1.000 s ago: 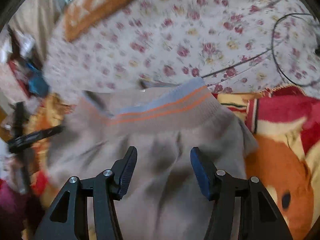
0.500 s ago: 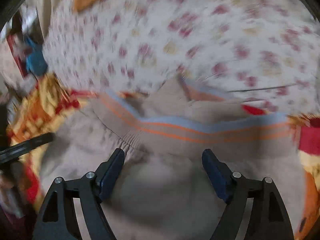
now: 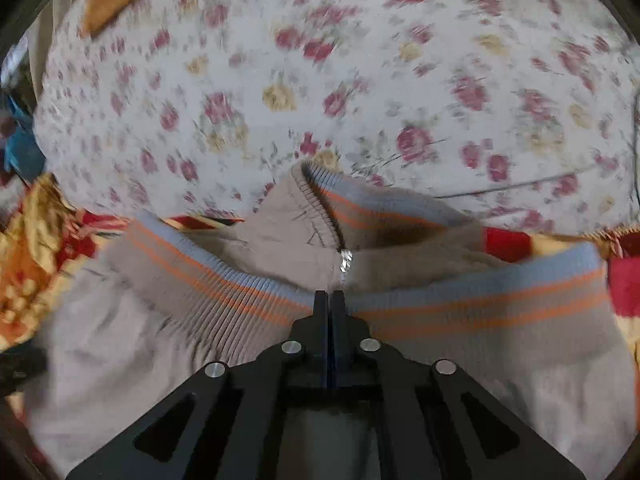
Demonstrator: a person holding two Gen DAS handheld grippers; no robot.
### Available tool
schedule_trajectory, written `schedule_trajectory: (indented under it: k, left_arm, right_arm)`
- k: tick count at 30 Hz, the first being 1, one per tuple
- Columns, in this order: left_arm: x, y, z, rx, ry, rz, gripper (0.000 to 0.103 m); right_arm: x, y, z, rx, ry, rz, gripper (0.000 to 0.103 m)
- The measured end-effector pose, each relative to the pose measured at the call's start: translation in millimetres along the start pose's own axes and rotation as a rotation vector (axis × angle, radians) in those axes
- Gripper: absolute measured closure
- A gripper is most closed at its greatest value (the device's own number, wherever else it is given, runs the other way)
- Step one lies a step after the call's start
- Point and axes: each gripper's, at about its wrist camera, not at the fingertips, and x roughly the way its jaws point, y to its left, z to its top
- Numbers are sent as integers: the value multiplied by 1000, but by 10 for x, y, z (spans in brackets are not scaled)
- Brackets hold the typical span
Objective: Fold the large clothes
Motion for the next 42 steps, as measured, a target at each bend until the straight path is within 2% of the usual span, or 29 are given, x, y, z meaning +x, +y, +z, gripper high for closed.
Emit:
schedule_trajectory:
  k: [1,2,3,4,5,8,9,11,12,14,20,22,26,28,30,32,38,42]
  left_arm:
    - [19,-2,-14,6,6,8,22]
    - [42,0,-29,8,13,18,22]
    - [64,3,-37,6,18,26,22]
    - [95,2,-41,4,26,32,22]
    - [122,-1,-45,3,34,37,22]
    - [232,-14,-60,9,38,61,19]
    - [273,-9,-67,2,37,64,18]
    - [320,-20,-85,-5,34,53,17]
    - [315,-21,-91,-6,26,56,17]
    - [271,10,-100,-20,18,51,17]
    - [24,161,-94,-45,2,29,17]
    - [-60,192,-87,-45,4,1,17]
    - [-225,202,-175,-13,24,-1,17]
    - [-288,243,-289,-24,19,0,17]
    - [-279,279,-375,-34,46,-7,17]
    - [-274,285,-447,-28,61,-12,17]
    - [-267,267,-501,21,55,-21,17]
    - [-283,375,-487,-31,68,-69,17]
  right_arm:
    - [-166,-66,-38,23,7,23,67]
    - [-287,-105,-56,43,3,40,54]
    - [-510,-211,-146,70,-29,44,34]
    - [-650,-285,-214,80,-59,22,29]
    - [-796,-407,-331,77,-84,-37,29]
    - [-716,-721,-531,32,10,-175,35]
    - [-607,-929,-621,73,37,-206,36]
    - [-539,-1258,-717,169,41,-199,35]
    - [-537,-1353,-740,223,20,-207,30]
    - [-599,-1383,-755,272,10,-213,29]
    - [-1131,-1319,-986,262,-27,-148,25]
    - [-1228,-1310,-1108,271,-13,-116,22]
    - [-1259,-1353,-1345,276,29,-99,22]
    - [-1255,-1368,-1414,279,1,-90,22]
    - [-1203,-1414,-1479,314,-5,-41,22]
    - [-1181,-1457,-1514,344,0,-5,21]
    - [-1200,-1516,-1535,397,-30,19,21]
    - [-1220,-1531,-1547,413,-36,25,21]
